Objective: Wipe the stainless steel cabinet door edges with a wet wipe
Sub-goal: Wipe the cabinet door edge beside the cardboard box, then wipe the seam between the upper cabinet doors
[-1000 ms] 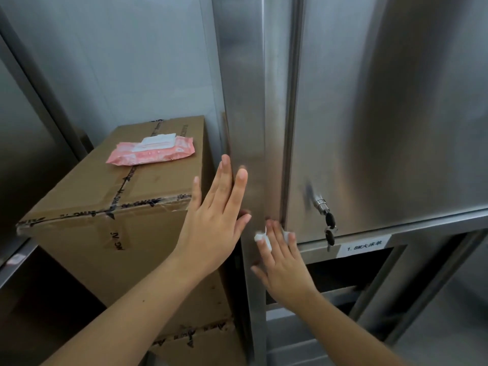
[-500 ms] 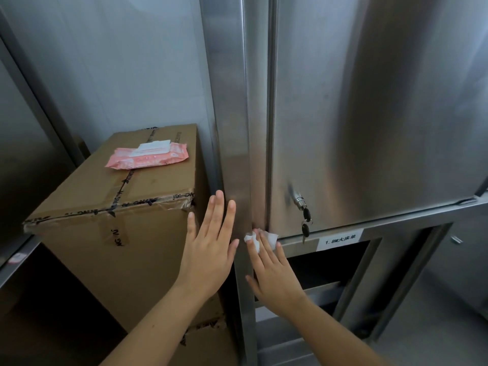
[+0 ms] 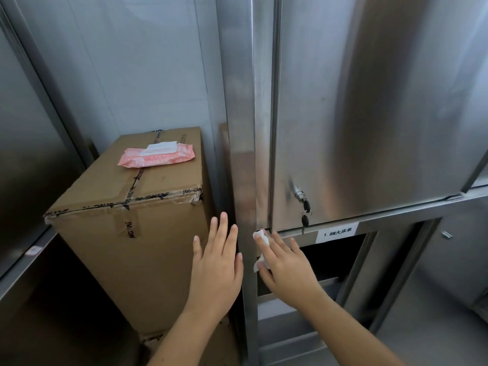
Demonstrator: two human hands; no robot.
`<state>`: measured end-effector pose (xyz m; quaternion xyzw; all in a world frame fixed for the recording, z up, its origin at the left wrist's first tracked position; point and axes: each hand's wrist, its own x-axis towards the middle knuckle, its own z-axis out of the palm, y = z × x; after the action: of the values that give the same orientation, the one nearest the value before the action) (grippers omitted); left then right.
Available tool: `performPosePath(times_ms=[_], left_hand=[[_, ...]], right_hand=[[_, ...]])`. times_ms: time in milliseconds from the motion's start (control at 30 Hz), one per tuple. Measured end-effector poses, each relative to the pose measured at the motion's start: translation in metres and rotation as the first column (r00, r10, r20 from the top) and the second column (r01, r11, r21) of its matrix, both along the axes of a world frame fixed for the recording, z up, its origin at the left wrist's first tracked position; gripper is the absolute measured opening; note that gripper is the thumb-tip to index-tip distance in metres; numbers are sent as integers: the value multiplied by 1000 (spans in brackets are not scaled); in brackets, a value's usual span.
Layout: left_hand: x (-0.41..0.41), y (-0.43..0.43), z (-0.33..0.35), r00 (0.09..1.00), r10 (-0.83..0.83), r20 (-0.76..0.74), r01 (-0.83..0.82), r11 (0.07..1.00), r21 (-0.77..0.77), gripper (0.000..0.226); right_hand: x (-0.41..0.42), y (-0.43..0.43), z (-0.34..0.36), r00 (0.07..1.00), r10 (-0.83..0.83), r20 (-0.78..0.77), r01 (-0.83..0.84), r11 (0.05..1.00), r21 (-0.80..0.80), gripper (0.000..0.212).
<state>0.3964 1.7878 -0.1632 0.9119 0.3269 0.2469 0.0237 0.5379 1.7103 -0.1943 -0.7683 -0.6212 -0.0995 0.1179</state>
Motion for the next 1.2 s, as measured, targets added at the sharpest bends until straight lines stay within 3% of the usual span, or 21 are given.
performPosePath(times_ms=[200,467,633,1200], left_hand=[[-8,-19,-2,994,-42,99,46,998,-40,48],[5,-56,-26,979,-147,141,167,975,-143,44],[31,-84,-25,959,-264,108,272,959,-75,47],[220,-261,-13,837,-545,49,546,837,-27,46]], right_hand=[[-14,-18,6,999,-36,34,28,978,208,49],[-16,-67,3,992,-126,24,117,966,231,45],[0,-109,7,976,-216,-23,214,940,267,47],[152,-319,11,862,-502,-70,481,767,426,34]])
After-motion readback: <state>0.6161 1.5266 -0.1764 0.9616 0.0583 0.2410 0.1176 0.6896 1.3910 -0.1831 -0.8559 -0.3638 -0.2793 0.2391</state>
